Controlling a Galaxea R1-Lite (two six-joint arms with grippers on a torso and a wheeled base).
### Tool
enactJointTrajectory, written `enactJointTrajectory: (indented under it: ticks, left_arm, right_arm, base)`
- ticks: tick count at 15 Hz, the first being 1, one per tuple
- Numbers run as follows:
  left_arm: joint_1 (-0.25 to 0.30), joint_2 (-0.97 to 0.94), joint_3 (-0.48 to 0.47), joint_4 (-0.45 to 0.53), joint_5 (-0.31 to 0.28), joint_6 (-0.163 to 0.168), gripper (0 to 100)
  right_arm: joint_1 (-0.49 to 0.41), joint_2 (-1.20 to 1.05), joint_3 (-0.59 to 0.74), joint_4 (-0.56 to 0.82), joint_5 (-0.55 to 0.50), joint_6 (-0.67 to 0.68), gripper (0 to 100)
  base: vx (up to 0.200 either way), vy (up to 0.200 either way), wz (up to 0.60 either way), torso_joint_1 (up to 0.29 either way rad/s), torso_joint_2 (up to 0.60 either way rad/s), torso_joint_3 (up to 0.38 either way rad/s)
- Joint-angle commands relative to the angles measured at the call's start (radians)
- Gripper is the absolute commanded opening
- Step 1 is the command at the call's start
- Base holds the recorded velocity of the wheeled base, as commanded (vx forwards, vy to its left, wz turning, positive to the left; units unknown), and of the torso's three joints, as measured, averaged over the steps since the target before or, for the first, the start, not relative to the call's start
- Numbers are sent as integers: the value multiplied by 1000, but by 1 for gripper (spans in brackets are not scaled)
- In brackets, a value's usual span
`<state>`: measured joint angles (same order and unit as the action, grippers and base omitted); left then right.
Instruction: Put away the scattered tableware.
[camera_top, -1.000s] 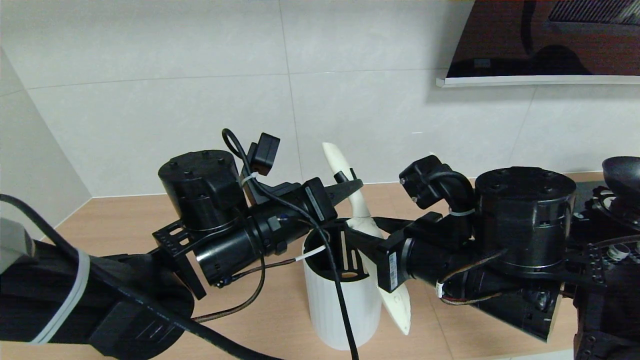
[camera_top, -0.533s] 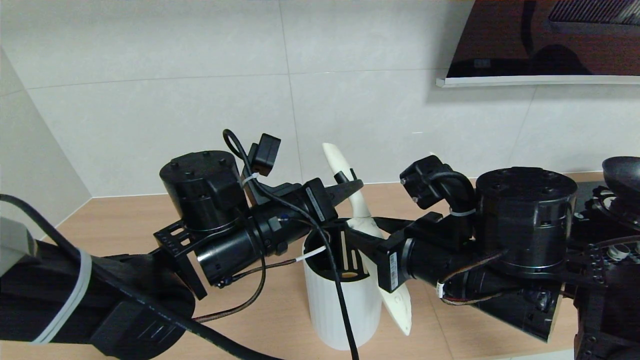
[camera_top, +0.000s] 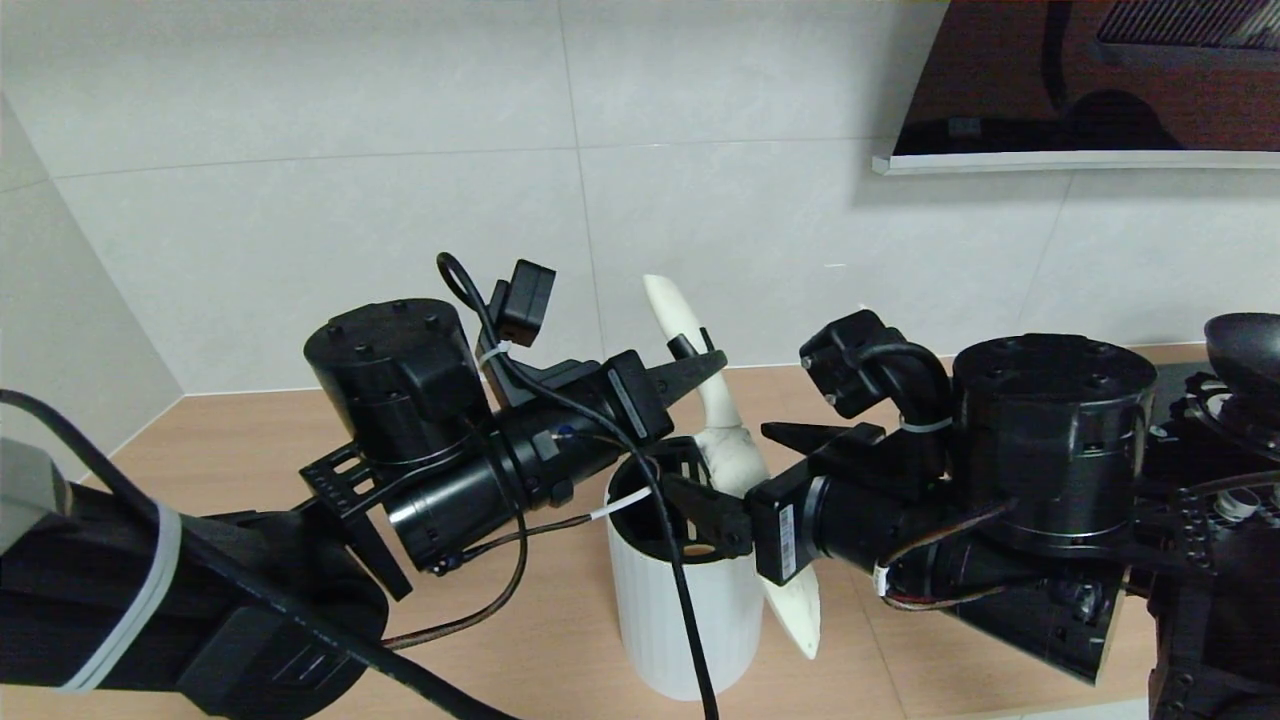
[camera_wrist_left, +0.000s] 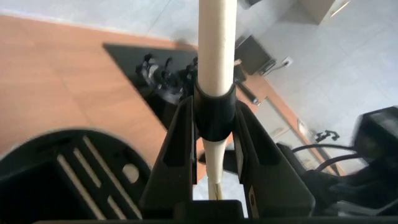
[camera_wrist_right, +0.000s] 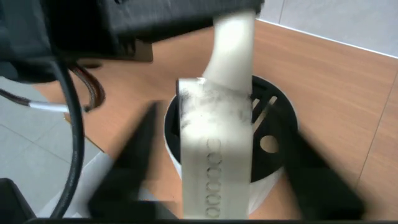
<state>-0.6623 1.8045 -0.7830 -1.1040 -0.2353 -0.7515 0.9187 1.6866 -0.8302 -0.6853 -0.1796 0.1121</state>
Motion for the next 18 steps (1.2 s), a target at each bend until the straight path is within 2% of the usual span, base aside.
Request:
enactJointTrajectory:
  ticks: [1, 5, 7, 9, 10, 11, 13, 15, 16, 17, 18]
  left_arm:
    - [0, -8, -1, 0, 2, 0, 0]
    - [9, -42, -10, 12, 19, 4, 0]
    - [38, -88, -42, 85, 24, 6, 0]
    - [72, -125, -102, 188, 79, 11, 0]
    - [75, -132, -121, 216, 102, 23, 0]
    - [78, -134, -157, 266, 183, 73, 0]
    - [75, -128, -213, 325, 337, 152, 0]
    - [63, -129, -236, 340, 421, 205, 0]
    - [53, -135, -242, 339, 464, 242, 0]
    - [43, -135, -242, 331, 516, 297, 0]
    - [29, -132, -240, 325, 585, 368, 0]
  right_arm:
    - [0, -1, -1, 1, 0, 1, 100]
    - [-6, -28, 2, 1, 0, 9, 100]
    - [-31, -65, 14, 7, 8, 8, 100]
    - [-55, -97, 14, 12, 11, 8, 100]
    - [-61, -104, 16, 12, 11, 8, 100]
    - [-72, -117, 17, 13, 12, 8, 100]
    - [-84, -117, 23, 13, 35, 8, 100]
    - [-97, -114, 22, 13, 37, 8, 100]
    - [-100, -113, 20, 12, 37, 8, 100]
    - [-103, -113, 20, 13, 37, 8, 100]
    - [-107, -110, 19, 13, 37, 8, 100]
  base:
    - [0, 0, 0, 0, 0, 0]
    - [0, 0, 0, 0, 0, 0]
    - [0, 0, 0, 0, 0, 0]
    - [0, 0, 0, 0, 0, 0]
    - [0, 0, 0, 0, 0, 0]
    - [0, 0, 0, 0, 0, 0]
    - [0, 0, 0, 0, 0, 0]
    - [0, 0, 0, 0, 0, 0]
    - [0, 0, 0, 0, 0, 0]
    - [0, 0, 0, 0, 0, 0]
    - [0, 0, 0, 0, 0, 0]
